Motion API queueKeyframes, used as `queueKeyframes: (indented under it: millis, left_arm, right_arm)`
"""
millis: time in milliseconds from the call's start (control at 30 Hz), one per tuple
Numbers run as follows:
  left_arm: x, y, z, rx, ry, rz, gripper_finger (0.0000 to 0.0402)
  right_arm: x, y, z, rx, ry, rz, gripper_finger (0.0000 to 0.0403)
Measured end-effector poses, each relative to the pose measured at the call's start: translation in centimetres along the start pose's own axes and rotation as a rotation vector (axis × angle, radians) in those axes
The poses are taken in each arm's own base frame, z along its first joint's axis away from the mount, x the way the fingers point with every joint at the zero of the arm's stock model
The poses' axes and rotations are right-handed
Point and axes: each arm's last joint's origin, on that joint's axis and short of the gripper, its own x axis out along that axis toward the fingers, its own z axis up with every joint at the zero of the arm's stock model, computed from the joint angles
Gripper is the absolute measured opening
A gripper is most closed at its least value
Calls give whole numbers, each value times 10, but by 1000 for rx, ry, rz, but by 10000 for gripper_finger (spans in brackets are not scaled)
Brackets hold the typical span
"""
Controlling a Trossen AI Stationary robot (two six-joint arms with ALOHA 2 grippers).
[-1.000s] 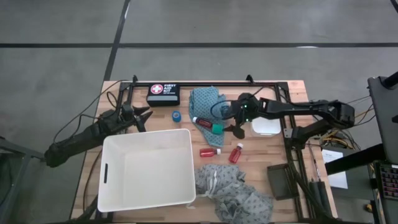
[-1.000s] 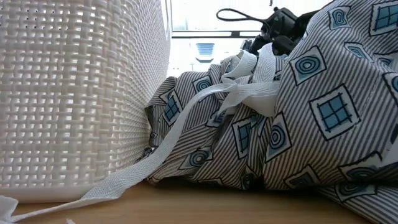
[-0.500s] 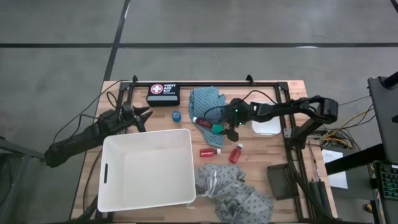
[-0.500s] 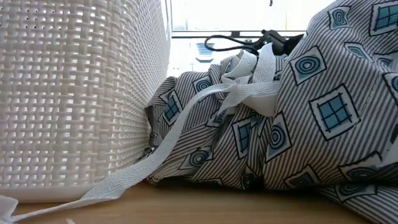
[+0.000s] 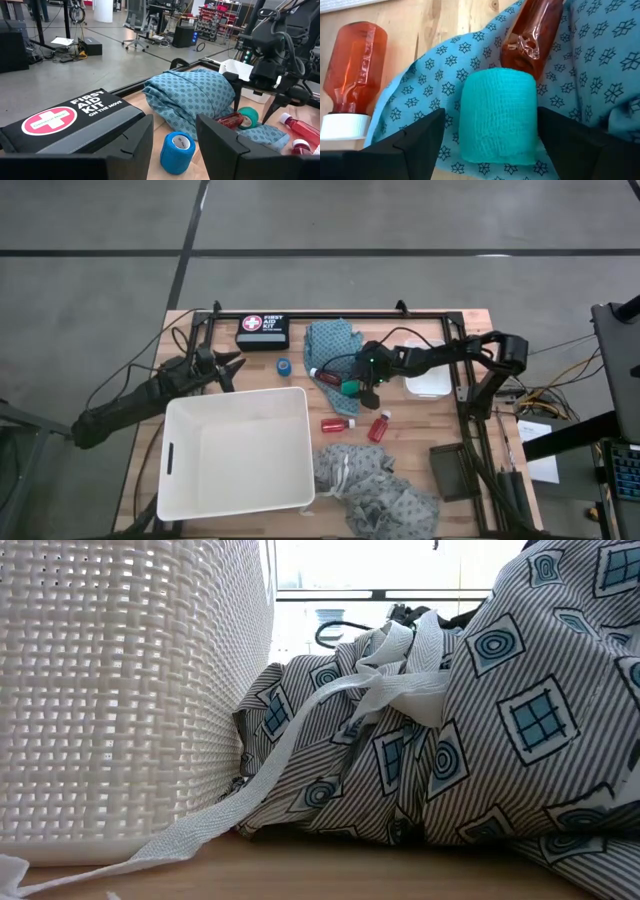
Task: Pick & Place Medicine items
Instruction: Put the light green bandage into the small white bin
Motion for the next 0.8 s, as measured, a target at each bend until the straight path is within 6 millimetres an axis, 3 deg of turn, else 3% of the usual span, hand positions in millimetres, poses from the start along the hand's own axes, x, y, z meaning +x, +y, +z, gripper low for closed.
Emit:
queueKeyframes:
  millis: [500,800]
  left_arm:
    - [0,0,0,0,1,0,153]
    - [0,0,0,0,1,0,153]
  right_arm:
    - [3,-2,-3,-28,18,-49,204]
    - [2,-2,-2,-24,14,-49,190]
